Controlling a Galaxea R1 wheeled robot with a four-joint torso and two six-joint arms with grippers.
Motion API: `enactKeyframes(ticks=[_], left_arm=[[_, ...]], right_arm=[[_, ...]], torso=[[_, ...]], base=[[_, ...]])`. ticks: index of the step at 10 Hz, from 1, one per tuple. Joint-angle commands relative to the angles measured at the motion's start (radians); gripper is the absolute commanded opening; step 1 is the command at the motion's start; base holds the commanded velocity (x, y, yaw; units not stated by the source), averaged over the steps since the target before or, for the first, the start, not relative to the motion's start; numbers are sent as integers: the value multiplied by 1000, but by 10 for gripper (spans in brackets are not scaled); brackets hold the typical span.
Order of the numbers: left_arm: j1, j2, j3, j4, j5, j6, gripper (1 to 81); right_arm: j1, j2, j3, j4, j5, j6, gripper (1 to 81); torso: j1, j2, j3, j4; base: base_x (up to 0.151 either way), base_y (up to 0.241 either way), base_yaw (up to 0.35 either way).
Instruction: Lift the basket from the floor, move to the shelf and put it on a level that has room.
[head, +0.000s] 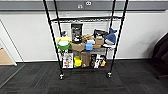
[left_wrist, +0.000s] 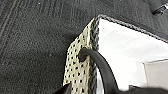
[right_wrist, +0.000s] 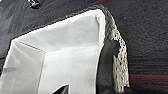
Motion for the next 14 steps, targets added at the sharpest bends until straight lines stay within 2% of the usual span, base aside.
enactKeyframes(ticks=[1, 2, 3, 8, 9, 11, 14], left_arm=[[-116, -58, 67, -7, 44, -5, 811], [-116, -66, 87, -6, 42, -5, 811], [-116, -65, 93, -4, 42, -5, 10], [-95, -55, 93, -9, 42, -5, 10], [-92, -57, 99, -9, 44, -5, 10], [-92, -78, 154, -7, 46, -5, 10], [-93, -95, 237, 1, 44, -3, 10]], right_arm=[[127, -5, 31, 19, -35, 3, 811], [125, -8, 37, 25, -35, 3, 10], [125, -16, 45, 30, -35, 3, 10], [113, -68, 106, 34, -37, 6, 10], [110, -71, 108, 34, -37, 6, 10], [99, -94, 138, 34, -37, 6, 10], [78, -166, 212, 31, -34, 26, 10]], torso=[[0, 0, 0, 0], [0, 0, 0, 0], [0, 0, 0, 0], [0, 0, 0, 0], [-64, 100, 0, 0], [-68, 107, 0, 0], [-121, 191, -1, 0]], base=[[0, 0, 0], [0, 0, 0], [0, 0, 0], [0, 0, 0], [0, 0, 0], [0, 0, 0], [0, 0, 0]])
